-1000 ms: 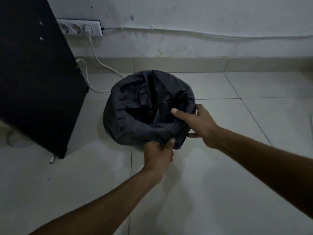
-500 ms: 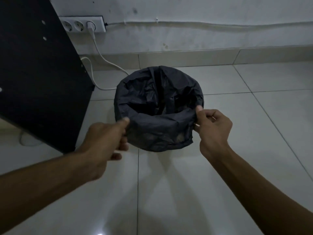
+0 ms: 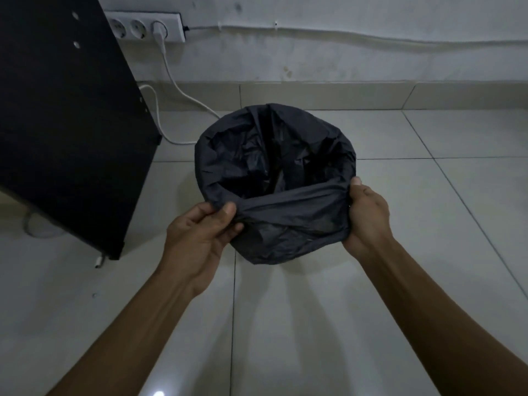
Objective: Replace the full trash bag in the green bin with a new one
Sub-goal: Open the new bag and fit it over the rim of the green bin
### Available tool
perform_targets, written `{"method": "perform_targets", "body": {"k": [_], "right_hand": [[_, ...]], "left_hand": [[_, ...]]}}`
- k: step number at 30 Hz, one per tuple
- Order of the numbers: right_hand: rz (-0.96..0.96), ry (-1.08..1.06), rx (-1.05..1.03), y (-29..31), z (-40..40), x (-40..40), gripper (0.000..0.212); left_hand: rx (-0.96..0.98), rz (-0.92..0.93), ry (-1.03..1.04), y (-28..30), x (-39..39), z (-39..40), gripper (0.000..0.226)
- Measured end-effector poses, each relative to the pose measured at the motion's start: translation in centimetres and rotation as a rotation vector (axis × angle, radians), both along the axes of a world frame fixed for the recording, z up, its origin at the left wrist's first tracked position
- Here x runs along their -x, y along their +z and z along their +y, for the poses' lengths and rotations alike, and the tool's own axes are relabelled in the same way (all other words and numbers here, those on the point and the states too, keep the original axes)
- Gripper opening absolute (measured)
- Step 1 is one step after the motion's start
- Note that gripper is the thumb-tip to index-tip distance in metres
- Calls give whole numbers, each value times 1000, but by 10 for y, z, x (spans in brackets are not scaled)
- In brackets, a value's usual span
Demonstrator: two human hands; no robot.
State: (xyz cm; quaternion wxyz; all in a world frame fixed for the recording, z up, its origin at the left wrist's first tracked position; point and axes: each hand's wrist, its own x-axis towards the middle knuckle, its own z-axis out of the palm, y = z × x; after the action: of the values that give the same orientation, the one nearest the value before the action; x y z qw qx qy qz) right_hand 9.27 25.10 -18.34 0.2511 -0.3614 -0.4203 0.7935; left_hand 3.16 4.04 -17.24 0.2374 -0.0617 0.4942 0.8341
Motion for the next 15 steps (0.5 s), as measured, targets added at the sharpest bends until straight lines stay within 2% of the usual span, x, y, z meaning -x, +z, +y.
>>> {"method": "perform_targets", "body": {"k": [6, 9, 12, 15], "right_hand": [[-188, -158, -211, 9, -10, -4, 34], [-114, -13, -337, 8, -31, -25, 37], [34, 144, -401, -2, -32, -42, 53], [39, 229, -472, -12, -17, -51, 56]], "left_hand": [[44, 83, -45, -1, -4, -7, 41], [57, 118, -34, 0, -5, -7, 42], [58, 119, -18, -1, -4, -7, 43], [64, 124, -18, 1, -2, -9, 46]]}}
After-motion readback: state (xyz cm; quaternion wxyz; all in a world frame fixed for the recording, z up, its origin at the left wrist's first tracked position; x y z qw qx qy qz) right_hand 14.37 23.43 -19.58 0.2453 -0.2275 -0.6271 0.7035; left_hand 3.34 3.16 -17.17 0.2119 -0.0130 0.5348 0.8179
